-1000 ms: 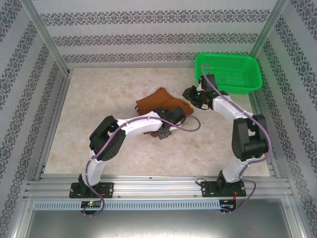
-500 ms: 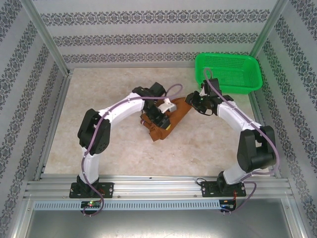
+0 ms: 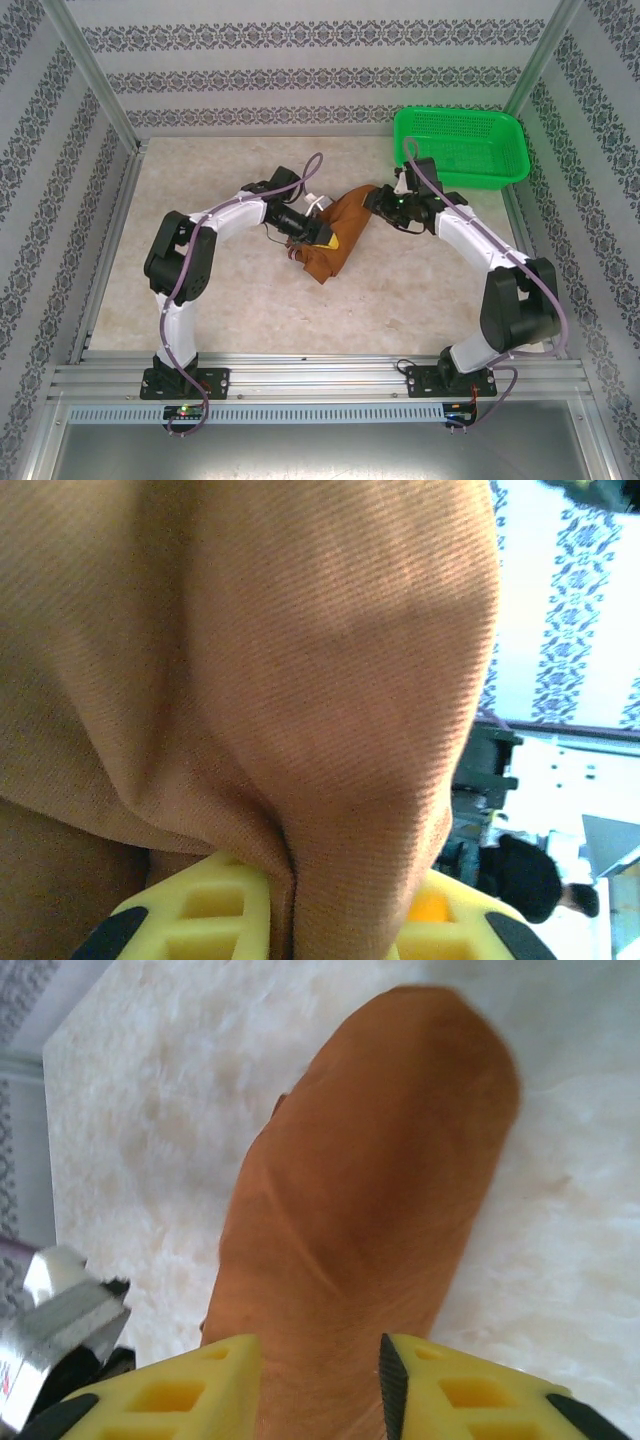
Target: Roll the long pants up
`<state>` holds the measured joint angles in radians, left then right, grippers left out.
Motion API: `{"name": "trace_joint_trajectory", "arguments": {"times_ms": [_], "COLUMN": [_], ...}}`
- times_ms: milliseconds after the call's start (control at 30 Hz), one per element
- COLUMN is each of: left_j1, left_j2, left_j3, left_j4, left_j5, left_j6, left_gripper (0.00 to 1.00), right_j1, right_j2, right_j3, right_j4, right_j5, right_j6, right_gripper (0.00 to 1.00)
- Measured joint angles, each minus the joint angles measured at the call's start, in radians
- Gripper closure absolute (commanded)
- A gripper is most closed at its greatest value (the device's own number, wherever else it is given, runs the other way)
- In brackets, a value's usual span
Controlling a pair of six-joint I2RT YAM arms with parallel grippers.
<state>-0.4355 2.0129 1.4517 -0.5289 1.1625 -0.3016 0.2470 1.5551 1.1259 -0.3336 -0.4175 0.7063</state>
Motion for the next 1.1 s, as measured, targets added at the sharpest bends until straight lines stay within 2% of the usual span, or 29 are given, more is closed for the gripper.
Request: {"name": "trace_joint_trajectory", "arguments": {"times_ms": [100, 233, 267, 333, 367, 433, 467, 533, 1100], "left_j1": [0.045, 0.146, 0.179, 0.229, 0.249, 0.264, 0.260, 0.251, 0.250], "left_j2": [0.000, 0.003, 0.009, 0.031, 0.047, 0.063, 0.062, 0.062, 0.050], "left_j3": [-0.006, -0.091, -0.123, -0.173, -0.188, -0.197, -0.192, -0.177, -0.239], "left_j4": [0.019, 0.146, 0.185, 0.248, 0.270, 0.284, 0.283, 0.280, 0.362], "left_j5": [0.023, 0.045, 0.049, 0.057, 0.062, 0.072, 0.071, 0.063, 0.110], "left_j6": [-0.054, -0.169, -0.198, -0.244, -0.262, -0.276, -0.276, -0.276, -0.287], "left_gripper": [1.00, 1.00, 1.00, 1.00, 1.00, 1.00, 1.00, 1.00, 1.00], "right_j1": [0.025, 0.053, 0.060, 0.070, 0.074, 0.084, 0.087, 0.095, 0.182], "right_j2": [0.027, 0.053, 0.061, 0.084, 0.100, 0.135, 0.154, 0.190, 0.584], "right_j3": [0.004, 0.005, 0.006, 0.013, 0.022, 0.047, 0.065, 0.105, 0.541], "right_j4": [-0.001, -0.008, -0.008, -0.007, -0.007, -0.007, -0.007, -0.007, -0.017], "right_j5": [-0.023, -0.027, -0.027, -0.029, -0.030, -0.033, -0.034, -0.040, -0.149], "right_j6": [-0.023, -0.034, -0.033, -0.031, -0.028, -0.024, -0.024, -0.026, -0.026], "right_gripper": [0.45, 0.45, 0.49, 0.85, 0.93, 0.90, 0.83, 0.77, 0.79]}}
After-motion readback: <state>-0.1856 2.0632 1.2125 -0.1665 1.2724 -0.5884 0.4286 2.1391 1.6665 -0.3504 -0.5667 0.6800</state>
